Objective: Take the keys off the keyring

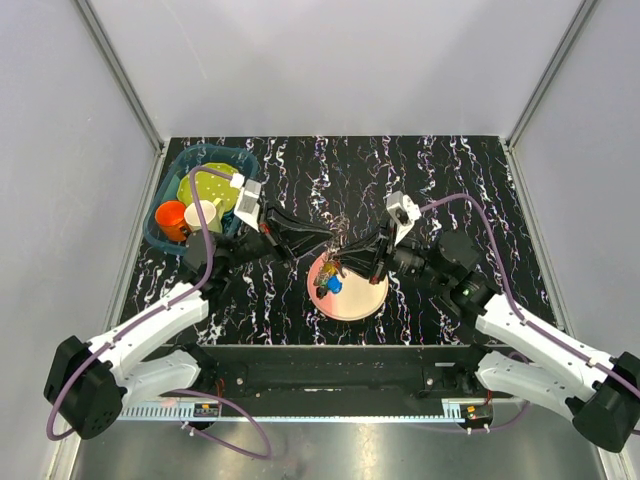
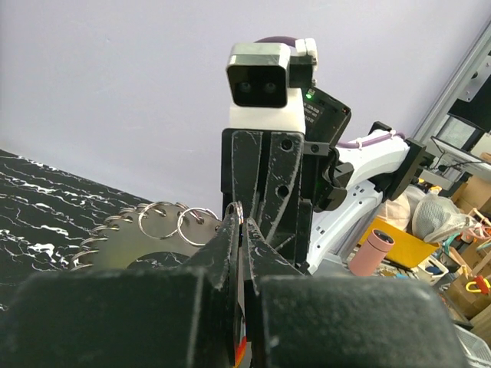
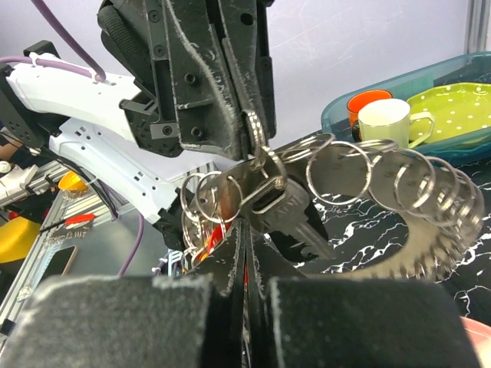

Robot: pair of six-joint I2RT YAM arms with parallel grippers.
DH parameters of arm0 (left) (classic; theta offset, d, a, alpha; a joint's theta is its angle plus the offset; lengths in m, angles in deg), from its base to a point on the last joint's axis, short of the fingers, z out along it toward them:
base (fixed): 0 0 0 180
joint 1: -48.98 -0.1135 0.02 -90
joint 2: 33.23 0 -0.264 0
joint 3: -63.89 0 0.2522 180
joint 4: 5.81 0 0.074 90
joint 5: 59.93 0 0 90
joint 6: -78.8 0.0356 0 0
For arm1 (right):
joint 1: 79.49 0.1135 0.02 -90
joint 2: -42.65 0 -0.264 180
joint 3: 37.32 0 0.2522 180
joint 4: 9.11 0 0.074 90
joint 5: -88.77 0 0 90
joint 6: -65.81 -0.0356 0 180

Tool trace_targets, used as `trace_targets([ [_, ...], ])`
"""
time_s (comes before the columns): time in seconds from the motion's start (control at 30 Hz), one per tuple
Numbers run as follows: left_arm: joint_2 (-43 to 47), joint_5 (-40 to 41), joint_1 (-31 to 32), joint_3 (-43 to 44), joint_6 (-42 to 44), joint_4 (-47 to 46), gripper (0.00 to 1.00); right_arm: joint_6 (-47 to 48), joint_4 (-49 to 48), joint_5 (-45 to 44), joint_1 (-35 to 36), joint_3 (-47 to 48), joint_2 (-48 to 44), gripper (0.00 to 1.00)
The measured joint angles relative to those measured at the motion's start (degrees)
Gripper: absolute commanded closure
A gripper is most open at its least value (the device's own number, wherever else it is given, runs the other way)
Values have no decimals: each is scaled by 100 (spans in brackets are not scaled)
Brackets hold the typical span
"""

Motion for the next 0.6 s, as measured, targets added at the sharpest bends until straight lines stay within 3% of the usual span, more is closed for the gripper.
trace_targets([
  [0.2, -2, 122, 0, -181, -214, -378, 100, 146, 70, -251, 297, 0, 0, 100],
  [0.37, -11, -9, -59, -181, -367, -581, 100, 367, 542, -544, 337, 2, -199, 66],
  [0.47, -48, -195, -160, -181, -538, -835, 100, 649, 925, -708, 339, 20, -610, 59],
  [0.6, -120, -494, -221, -181, -758, -1043, 100, 1119, 1322, -841, 341, 157, -1154, 57],
])
